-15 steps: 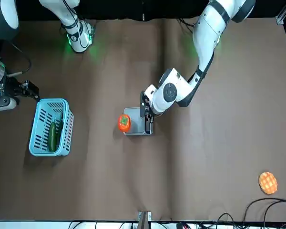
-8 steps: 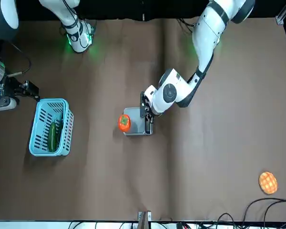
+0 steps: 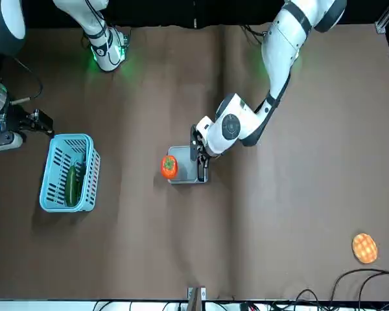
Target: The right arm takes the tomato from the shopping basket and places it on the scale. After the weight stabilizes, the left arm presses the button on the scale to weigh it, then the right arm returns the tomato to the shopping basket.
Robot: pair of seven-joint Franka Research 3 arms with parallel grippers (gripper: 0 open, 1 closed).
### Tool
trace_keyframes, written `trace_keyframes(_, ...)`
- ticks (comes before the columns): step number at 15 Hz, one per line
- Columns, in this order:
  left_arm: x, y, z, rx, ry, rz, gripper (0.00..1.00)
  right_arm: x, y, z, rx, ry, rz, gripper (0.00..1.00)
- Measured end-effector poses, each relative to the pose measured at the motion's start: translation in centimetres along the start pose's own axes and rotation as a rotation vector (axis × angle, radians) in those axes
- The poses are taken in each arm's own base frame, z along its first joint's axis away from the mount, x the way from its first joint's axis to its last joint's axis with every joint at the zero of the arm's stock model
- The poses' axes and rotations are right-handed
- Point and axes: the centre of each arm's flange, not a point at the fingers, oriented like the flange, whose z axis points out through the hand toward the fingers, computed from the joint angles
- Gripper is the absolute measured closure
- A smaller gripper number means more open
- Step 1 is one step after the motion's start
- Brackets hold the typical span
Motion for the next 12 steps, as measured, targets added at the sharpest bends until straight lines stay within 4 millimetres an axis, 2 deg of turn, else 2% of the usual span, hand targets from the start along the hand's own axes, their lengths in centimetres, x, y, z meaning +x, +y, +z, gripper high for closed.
trace_keyframes(12, -0.02, -0.66, 0.73, -0.003, 0.009, -0.016, 0.99, 0.00, 0.00, 0.00, 0.000, 0.000, 0.000, 0.00)
